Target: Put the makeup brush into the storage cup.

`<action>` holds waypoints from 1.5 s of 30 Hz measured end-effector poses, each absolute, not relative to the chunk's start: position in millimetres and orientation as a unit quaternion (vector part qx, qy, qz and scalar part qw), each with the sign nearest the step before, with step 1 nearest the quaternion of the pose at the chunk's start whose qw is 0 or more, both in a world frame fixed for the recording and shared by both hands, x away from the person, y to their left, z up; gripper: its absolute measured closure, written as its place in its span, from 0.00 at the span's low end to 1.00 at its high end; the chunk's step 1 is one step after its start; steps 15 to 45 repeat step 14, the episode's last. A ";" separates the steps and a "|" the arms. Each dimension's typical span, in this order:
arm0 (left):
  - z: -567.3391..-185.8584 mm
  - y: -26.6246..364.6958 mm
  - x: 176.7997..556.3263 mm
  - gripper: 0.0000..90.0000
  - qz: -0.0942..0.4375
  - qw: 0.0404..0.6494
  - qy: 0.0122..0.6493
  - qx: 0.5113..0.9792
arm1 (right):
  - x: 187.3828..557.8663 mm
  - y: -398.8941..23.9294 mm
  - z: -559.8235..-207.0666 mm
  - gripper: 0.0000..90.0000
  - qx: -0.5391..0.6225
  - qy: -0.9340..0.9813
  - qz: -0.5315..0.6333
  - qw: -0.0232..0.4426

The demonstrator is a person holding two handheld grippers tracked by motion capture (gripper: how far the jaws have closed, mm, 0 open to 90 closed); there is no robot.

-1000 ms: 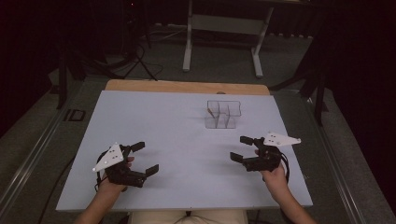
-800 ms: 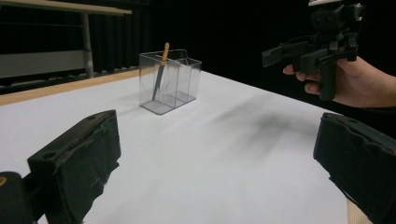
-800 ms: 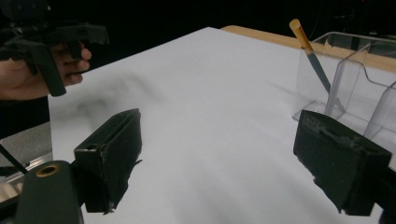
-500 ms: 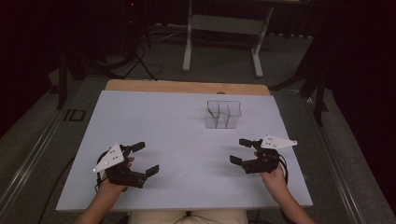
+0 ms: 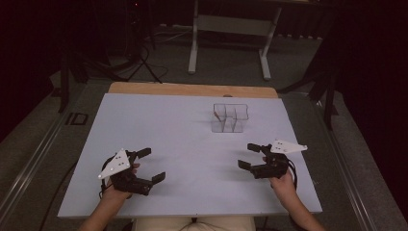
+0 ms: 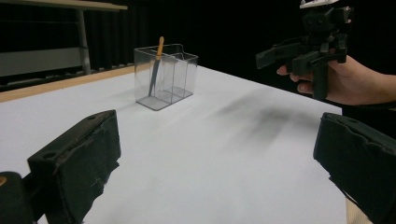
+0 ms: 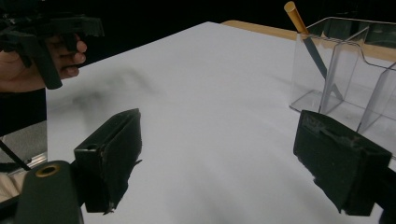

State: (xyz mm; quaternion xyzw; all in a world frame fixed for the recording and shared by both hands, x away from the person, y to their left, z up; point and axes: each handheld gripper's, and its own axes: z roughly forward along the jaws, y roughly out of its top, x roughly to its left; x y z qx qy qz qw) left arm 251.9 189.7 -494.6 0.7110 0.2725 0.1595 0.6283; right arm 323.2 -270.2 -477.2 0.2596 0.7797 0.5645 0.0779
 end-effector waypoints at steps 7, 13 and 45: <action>-495.2 190.9 252.6 0.02 0.158 0.631 0.272 0.709 | 322.0 -266.8 -477.8 0.17 0.255 0.785 0.559 0.080; -495.2 191.3 252.9 0.02 0.157 0.631 0.273 0.709 | 322.2 -264.7 -478.9 0.17 0.252 0.787 0.557 0.077; -495.2 191.4 253.0 0.02 0.157 0.633 0.274 0.707 | 322.2 -264.2 -478.8 0.17 0.251 0.788 0.557 0.078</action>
